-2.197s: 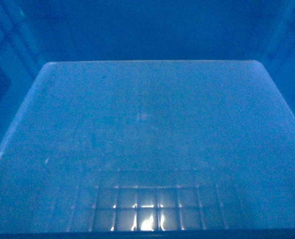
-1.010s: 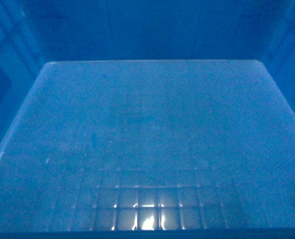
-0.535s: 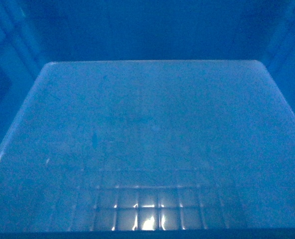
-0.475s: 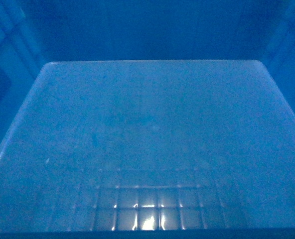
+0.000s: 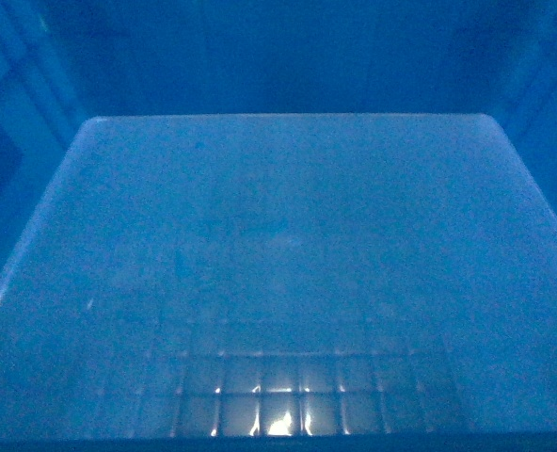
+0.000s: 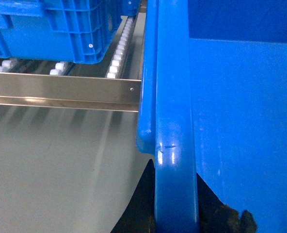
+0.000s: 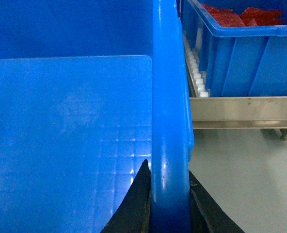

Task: Place box next to blue box on left shelf

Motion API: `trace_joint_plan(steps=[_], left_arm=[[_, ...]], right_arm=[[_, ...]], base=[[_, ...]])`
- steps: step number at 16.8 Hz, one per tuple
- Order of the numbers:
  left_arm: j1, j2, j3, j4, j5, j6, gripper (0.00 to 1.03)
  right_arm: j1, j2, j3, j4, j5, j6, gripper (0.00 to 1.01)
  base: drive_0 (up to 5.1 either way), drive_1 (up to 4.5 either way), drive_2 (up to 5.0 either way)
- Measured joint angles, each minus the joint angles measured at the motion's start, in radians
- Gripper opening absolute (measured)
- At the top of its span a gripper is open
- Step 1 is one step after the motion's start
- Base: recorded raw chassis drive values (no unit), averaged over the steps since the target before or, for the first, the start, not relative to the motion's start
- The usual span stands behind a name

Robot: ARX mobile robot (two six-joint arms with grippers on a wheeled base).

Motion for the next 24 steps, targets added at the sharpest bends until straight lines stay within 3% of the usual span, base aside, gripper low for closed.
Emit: trace_joint_plan(steps=[5, 24], left_arm=[[0.0, 0.001, 0.0, -0.001, 0.0, 0.0, 0.08], [0.0, 0.006, 0.0, 0.002, 0.0, 0.0, 0.08]], right_arm=[[0.0, 0.0, 0.0, 0.001, 0.0, 0.0, 0.09], [0.0, 0.005, 0.0, 0.004, 0.0, 0.0, 0.09]], base=[[0.0, 0.0, 0.0], [0.1, 4.38, -4.2]])
